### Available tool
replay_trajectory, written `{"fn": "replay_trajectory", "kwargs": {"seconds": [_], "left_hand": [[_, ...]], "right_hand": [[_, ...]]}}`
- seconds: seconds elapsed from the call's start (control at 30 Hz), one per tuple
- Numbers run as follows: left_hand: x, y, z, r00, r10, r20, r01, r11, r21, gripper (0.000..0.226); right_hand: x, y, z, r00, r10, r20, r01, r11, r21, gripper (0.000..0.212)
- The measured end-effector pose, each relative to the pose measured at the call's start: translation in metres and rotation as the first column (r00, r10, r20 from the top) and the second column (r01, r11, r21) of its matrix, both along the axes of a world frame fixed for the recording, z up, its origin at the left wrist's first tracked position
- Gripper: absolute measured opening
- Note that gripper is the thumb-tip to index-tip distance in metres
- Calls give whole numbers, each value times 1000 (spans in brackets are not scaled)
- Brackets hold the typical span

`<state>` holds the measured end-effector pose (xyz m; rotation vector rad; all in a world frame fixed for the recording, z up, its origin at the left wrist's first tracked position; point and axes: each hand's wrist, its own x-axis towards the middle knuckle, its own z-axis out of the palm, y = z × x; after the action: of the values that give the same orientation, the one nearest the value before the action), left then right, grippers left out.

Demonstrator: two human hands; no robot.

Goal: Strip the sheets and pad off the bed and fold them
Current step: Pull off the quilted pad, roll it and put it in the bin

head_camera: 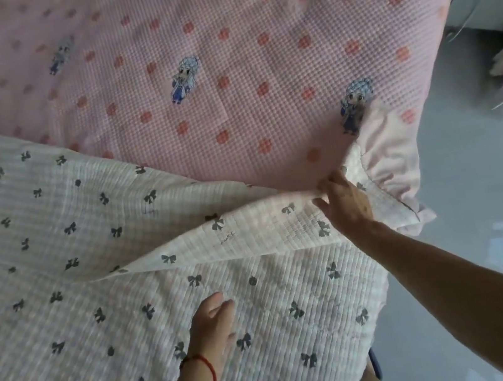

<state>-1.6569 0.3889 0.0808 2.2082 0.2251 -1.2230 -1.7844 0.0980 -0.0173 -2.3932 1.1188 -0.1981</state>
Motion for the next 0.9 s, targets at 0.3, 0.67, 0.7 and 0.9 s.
{"fn": "replay_trajectory", "kwargs": {"seconds": [0.3, 0.67, 0.7, 0.9], "left_hand": [[57, 5, -38, 787, 520, -332, -554, 833, -10, 27], [20, 254, -22, 978, 57, -202, -101, 971, -217, 34], [17, 272, -17, 976, 71, -207, -112, 975, -192, 32], [11, 373, 8, 984, 26, -176, -51, 990, -134, 32]], "right_hand": [[-149, 204, 33, 939, -313, 143, 258, 915, 310, 20], [-157, 458, 109, 167, -978, 128, 772, 211, 599, 10], [-159, 473, 112, 162, -984, 73, 799, 174, 576, 14], [-176, 579, 114, 154, -983, -100, 801, 65, 595, 17]]}}
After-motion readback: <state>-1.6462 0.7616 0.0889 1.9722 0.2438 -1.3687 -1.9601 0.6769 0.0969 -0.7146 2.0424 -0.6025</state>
